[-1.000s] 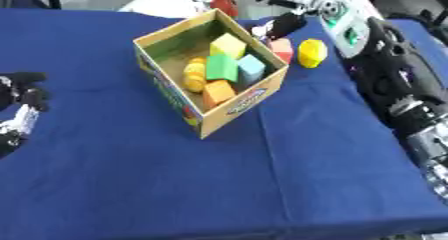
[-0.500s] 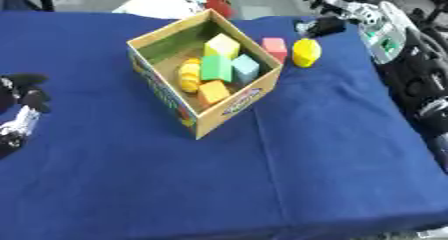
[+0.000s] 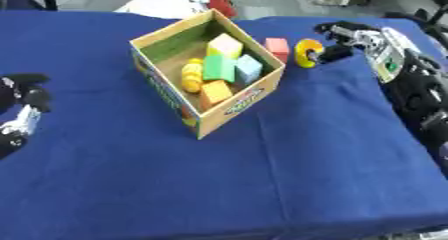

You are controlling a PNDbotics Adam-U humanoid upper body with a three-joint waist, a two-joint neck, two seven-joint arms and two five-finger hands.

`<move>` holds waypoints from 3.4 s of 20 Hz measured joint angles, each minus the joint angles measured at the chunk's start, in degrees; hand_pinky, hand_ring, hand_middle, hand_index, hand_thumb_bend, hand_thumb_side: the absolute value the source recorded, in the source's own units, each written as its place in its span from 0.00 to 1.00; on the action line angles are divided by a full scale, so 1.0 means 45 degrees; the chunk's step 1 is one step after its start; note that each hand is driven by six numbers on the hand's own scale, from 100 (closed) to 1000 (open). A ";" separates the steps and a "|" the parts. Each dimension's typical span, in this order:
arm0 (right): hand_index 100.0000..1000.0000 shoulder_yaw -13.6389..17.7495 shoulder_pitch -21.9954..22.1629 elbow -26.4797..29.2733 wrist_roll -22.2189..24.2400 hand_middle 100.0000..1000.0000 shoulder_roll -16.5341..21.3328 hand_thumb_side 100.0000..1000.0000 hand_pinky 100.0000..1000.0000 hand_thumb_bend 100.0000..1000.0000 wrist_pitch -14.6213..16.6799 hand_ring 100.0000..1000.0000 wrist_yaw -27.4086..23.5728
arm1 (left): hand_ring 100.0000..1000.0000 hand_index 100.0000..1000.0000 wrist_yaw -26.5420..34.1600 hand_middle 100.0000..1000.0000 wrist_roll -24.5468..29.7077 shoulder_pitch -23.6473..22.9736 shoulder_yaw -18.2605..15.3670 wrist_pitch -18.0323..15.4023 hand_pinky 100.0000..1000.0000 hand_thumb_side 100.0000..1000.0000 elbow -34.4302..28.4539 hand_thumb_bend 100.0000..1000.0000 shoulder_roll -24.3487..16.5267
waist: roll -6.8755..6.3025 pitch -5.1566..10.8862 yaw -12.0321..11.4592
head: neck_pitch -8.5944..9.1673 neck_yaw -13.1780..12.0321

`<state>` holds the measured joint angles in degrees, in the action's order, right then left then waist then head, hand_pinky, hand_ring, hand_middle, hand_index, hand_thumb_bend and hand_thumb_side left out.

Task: Pick up objects on the table and place them in the box.

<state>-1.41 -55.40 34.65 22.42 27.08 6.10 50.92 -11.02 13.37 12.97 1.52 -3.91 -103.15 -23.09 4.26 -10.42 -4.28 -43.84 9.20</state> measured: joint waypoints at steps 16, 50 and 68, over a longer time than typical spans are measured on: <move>0.73 0.0030 0.0185 -0.0191 -0.1530 0.52 -0.0512 0.04 0.75 0.00 0.0174 0.72 0.1886 | 0.50 0.79 0.0000 0.51 -0.0003 0.0005 -0.0001 0.0000 0.74 0.59 0.0000 0.00 0.0096 | 0.0000 -0.0014 -0.0140 | 0.0026 0.0045; 0.34 -0.0813 -0.0426 0.2944 -0.5995 0.17 -0.0652 0.00 0.57 0.00 0.0348 0.47 0.3157 | 0.50 0.79 0.0000 0.51 -0.0063 0.0005 -0.0077 -0.0006 0.74 0.59 0.0000 0.00 0.0101 | 0.0000 -0.0069 -0.0236 | 0.0129 0.0275; 0.97 -0.2703 -0.0753 0.4525 -0.1770 0.82 -0.2505 0.46 0.77 0.04 0.2994 0.79 0.1829 | 0.50 0.78 0.0038 0.51 -0.0024 0.0094 -0.0072 -0.0017 0.74 0.59 0.0000 0.00 0.0212 | 0.0000 -0.0069 -0.0642 | 0.0191 0.0371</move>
<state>-13.57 -58.79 55.01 14.46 15.81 19.57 59.15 -10.85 13.26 13.39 1.20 -3.99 -103.15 -22.14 4.26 -10.73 -7.17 -42.98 10.87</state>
